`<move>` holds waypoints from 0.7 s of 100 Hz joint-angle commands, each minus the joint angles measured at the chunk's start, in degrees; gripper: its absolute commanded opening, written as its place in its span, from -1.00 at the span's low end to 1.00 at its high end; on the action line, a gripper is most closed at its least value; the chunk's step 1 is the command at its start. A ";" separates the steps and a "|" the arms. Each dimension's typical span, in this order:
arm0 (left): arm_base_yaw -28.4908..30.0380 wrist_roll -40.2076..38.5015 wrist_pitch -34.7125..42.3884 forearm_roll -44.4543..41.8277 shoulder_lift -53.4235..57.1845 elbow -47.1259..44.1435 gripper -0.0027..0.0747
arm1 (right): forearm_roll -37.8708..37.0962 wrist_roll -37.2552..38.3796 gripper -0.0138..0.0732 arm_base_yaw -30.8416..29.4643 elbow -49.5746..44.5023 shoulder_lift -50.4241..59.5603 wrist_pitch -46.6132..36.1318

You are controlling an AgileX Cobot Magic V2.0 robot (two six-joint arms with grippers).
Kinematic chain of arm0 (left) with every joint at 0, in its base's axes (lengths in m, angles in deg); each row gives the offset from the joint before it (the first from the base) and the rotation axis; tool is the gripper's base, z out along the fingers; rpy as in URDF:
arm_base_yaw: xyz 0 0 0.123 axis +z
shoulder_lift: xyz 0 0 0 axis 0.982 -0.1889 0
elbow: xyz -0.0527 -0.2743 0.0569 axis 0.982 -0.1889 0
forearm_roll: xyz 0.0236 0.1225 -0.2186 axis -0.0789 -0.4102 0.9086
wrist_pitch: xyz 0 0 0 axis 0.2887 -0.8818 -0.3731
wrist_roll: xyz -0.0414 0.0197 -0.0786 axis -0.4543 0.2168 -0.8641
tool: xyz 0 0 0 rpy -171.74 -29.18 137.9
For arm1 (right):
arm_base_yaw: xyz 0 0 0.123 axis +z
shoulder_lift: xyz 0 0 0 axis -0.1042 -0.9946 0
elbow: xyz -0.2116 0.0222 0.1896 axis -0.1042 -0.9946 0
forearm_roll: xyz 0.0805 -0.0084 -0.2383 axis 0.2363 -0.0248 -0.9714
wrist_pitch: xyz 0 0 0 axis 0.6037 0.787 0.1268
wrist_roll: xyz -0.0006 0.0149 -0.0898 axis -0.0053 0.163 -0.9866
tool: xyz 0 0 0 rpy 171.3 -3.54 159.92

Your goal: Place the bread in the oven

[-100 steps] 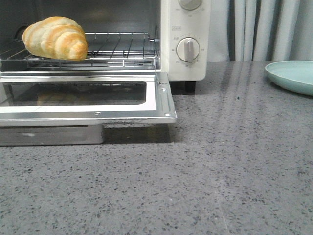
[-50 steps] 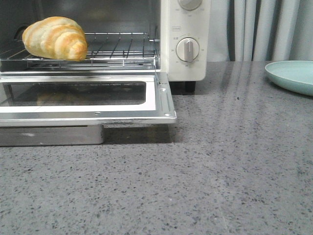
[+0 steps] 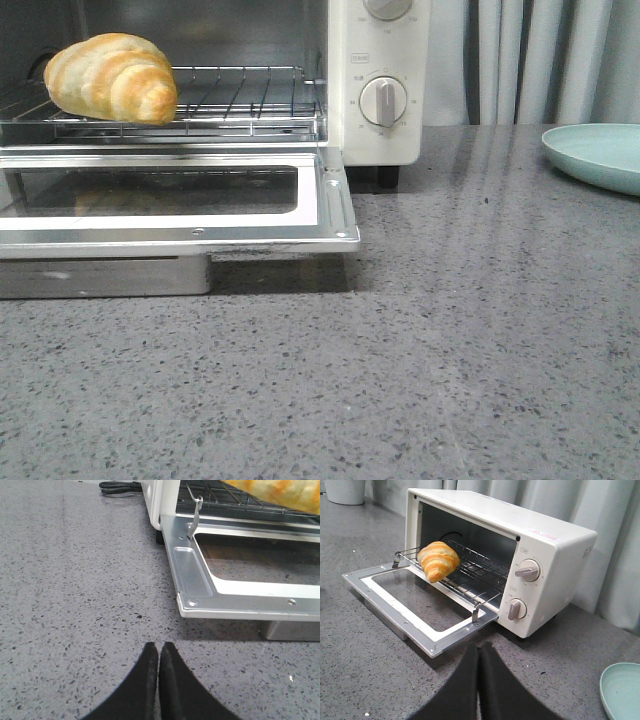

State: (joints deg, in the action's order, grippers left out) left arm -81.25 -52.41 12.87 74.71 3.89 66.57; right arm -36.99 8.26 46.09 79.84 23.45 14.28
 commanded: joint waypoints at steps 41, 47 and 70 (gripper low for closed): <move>0.09 -0.52 2.40 0.01 1.77 -1.42 -0.99 | -12.29 0.15 -0.82 -8.71 -3.72 -0.71 -6.71; 0.09 -0.52 2.40 0.01 1.77 -1.42 -0.99 | -6.06 0.15 -0.82 -13.94 -6.49 -0.71 -11.62; 0.09 -0.52 2.40 0.01 1.77 -1.42 -0.99 | 1.42 0.15 -0.82 -28.83 -24.25 -0.58 -31.91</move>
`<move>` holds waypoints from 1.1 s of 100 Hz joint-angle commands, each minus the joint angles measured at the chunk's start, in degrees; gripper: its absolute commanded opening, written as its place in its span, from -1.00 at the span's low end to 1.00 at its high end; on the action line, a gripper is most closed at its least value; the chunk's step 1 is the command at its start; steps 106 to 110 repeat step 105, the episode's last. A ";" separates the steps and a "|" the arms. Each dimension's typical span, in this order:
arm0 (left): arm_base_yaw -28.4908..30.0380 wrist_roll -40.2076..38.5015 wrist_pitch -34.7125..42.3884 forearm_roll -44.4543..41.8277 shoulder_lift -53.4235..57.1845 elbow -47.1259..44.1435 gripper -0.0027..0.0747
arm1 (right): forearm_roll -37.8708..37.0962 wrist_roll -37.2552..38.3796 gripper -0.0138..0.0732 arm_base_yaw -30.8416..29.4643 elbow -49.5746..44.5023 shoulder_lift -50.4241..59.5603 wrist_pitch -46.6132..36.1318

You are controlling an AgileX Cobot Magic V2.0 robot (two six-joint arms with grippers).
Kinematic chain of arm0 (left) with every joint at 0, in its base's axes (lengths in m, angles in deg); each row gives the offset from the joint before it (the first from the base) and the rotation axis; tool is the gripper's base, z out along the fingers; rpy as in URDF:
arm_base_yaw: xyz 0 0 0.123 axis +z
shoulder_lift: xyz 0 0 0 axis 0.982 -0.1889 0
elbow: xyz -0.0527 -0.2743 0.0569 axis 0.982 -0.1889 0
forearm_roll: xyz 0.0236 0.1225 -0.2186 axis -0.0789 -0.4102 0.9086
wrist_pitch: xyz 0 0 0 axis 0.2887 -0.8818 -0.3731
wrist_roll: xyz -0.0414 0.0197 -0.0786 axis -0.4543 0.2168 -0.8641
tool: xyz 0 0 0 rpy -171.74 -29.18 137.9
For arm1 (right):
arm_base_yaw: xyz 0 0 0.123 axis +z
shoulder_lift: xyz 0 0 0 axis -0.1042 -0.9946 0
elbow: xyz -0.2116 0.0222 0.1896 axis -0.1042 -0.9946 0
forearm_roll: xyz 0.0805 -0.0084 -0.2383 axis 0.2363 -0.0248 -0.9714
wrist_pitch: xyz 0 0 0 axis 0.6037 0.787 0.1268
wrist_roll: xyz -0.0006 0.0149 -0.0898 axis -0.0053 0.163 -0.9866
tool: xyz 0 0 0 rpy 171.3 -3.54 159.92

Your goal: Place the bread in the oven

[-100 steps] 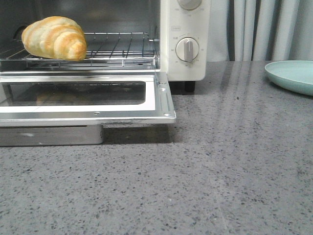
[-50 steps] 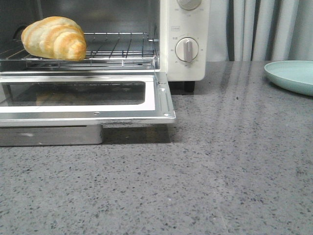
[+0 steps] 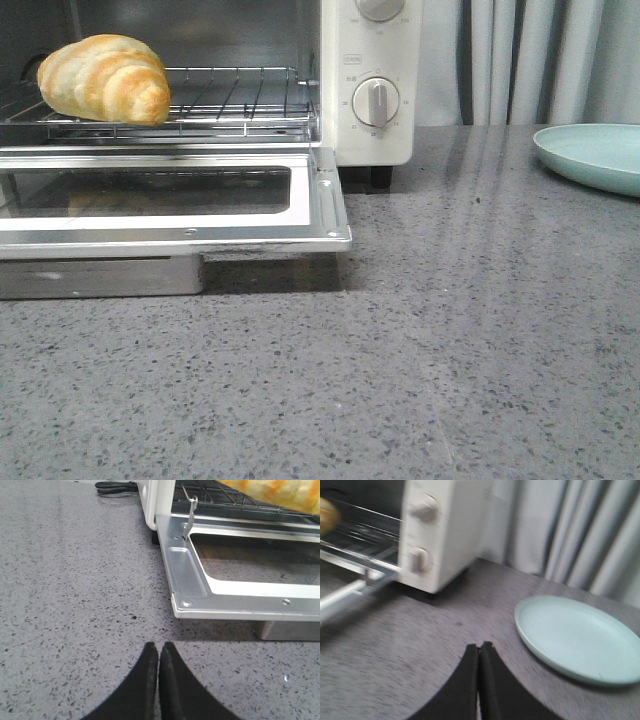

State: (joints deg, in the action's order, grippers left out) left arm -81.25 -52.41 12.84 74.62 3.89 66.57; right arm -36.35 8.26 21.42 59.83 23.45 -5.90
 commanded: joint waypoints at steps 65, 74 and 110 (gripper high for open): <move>0.09 -0.52 2.48 0.10 1.77 -1.32 -0.99 | 0.75 5.58 -0.82 -10.90 -13.84 12.04 5.60; 0.09 -0.52 2.48 0.10 1.77 -1.32 -0.99 | 0.75 5.58 -0.82 -10.90 -13.84 12.04 5.60; 0.09 -0.52 2.48 0.10 1.77 -1.32 -0.99 | 0.75 5.58 -0.82 -10.90 -13.84 12.04 5.55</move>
